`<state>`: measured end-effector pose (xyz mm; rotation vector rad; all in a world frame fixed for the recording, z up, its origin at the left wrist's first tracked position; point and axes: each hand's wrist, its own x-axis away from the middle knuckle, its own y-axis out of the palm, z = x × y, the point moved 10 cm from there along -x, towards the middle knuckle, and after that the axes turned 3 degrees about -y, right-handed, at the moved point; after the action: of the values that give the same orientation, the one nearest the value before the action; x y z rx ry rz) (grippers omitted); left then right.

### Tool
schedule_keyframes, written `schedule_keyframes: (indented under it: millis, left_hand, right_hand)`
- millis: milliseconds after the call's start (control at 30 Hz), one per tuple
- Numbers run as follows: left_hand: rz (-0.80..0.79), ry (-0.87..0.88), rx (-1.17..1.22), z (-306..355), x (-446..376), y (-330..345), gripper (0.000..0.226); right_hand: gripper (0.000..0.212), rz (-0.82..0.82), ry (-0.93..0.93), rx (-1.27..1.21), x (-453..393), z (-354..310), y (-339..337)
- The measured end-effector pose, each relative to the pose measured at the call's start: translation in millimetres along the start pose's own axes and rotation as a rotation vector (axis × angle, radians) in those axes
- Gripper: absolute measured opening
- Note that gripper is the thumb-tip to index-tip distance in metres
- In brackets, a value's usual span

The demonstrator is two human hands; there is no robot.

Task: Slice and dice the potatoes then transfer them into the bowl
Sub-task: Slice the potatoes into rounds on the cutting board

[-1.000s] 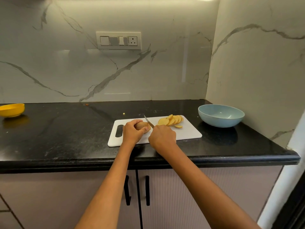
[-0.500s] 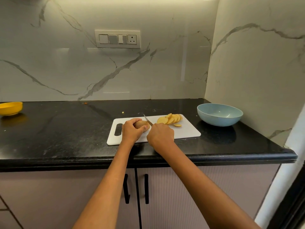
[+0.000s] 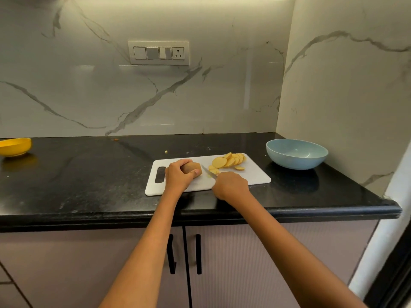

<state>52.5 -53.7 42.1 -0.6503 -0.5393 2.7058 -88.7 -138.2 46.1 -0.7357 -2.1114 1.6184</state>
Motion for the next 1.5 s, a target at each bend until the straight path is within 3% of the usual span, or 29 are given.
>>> schedule_keyframes:
  millis: [200,767,1167,1333,1500]
  left_hand:
    - [-0.003,0.015,0.011,3,1,0,0.037]
    - [0.021,-0.010,0.054,-2,-1,-2,0.035]
    - [-0.035,0.011,0.119,-2,-1,0,0.040]
    - [0.008,-0.007,0.085,-6,-2,-2,0.040]
    - [0.009,-0.006,0.048,-2,1,-1,0.036]
  right_hand:
    - [0.029,0.096,0.023,-0.092,-1,3,-23]
    - [0.028,0.091,-0.032,-0.052,4,-27,-15]
    - [0.030,-0.066,-0.038,-0.017,-9,-36,8]
    - [0.032,-0.076,-0.037,0.049,2,-13,4]
    - [0.030,0.002,0.028,-0.037,6,10,-11]
